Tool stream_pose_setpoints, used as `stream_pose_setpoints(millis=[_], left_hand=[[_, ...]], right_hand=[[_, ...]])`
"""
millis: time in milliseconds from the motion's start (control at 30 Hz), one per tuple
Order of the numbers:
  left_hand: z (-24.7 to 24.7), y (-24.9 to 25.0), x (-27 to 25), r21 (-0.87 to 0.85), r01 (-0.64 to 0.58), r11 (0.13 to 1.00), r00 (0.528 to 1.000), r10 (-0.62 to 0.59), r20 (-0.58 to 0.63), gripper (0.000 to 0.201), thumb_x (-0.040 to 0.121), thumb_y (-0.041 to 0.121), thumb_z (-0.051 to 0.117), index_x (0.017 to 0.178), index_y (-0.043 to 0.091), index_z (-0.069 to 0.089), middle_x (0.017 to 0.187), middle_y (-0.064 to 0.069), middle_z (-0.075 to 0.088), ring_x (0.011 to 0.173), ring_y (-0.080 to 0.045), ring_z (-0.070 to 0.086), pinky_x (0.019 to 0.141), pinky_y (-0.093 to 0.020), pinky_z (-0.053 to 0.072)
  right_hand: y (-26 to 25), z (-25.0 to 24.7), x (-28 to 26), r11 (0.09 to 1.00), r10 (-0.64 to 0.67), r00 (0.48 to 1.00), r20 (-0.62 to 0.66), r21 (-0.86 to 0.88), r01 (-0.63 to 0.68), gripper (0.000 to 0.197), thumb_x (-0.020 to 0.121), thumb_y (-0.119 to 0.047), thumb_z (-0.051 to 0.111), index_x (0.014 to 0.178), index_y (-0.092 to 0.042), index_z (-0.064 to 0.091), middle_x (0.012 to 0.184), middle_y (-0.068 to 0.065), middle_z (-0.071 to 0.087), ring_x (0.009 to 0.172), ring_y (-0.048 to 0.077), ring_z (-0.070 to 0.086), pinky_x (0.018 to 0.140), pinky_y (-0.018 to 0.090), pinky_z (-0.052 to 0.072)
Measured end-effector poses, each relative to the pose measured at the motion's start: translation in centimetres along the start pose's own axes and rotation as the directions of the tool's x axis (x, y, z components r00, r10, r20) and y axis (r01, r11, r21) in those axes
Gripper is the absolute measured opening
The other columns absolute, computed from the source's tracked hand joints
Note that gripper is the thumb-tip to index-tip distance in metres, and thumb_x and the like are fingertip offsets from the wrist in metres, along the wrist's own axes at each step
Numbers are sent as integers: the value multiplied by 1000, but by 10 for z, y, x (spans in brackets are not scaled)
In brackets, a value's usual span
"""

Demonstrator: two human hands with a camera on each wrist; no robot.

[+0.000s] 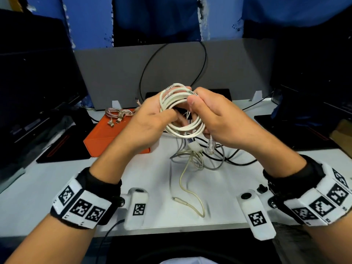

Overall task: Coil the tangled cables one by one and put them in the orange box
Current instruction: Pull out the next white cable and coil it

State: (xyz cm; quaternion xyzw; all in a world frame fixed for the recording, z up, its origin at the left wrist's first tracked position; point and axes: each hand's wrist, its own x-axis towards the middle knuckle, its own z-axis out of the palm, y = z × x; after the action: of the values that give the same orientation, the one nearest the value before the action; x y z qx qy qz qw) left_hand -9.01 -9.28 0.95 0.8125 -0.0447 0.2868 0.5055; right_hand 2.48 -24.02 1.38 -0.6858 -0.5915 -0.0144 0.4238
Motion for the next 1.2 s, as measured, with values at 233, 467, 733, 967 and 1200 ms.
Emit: stream_pose_setpoints(millis=[233, 467, 733, 967, 1200], left_hand=[[1, 5, -2, 45, 42, 998, 999, -42, -17, 39, 102, 37, 44, 117, 5, 60, 60, 4, 41, 49, -6, 35, 44, -19, 27], [1, 5, -3, 279, 21, 960, 999, -9, -44, 30, 110, 39, 39, 97, 16, 54, 59, 5, 52, 51, -15, 48, 47, -32, 38], [-21, 5, -2, 455, 33, 890, 989, 36, -142, 28, 111, 39, 36, 98, 20, 51, 64, 1, 49, 53, -17, 48, 52, -35, 40], [-27, 7, -3, 572, 17, 820, 985, 85, -152, 28, 112, 38, 34, 99, 20, 51, 67, -7, 53, 53, -10, 51, 55, -31, 42], [-27, 8, -4, 550, 21, 835, 988, 66, -138, 27, 111, 36, 36, 99, 18, 52, 67, -3, 52, 53, -10, 50, 53, -29, 42]], right_hand=[[16, -16, 10, 997, 74, 984, -165, -8, -77, 35, 111, -37, 41, 83, -20, 53, 64, -8, 50, 53, 7, 48, 55, 32, 40], [16, -12, 6, 985, 63, 990, -128, -150, -82, 33, 111, -41, 35, 86, -25, 49, 71, -9, 51, 63, 5, 49, 63, 31, 39], [16, -42, 1, 972, 37, 982, 186, 223, -79, 25, 109, -23, 51, 118, -6, 68, 75, 6, 60, 57, 17, 51, 53, 29, 43], [26, -56, 3, 993, 117, 993, 16, -3, -117, 22, 99, -35, 67, 100, -19, 81, 76, 0, 70, 65, 6, 62, 69, 29, 53], [26, -50, 3, 973, 105, 991, 81, -213, -85, 27, 104, -43, 56, 95, -32, 78, 67, -4, 60, 56, 4, 50, 62, 25, 41]])
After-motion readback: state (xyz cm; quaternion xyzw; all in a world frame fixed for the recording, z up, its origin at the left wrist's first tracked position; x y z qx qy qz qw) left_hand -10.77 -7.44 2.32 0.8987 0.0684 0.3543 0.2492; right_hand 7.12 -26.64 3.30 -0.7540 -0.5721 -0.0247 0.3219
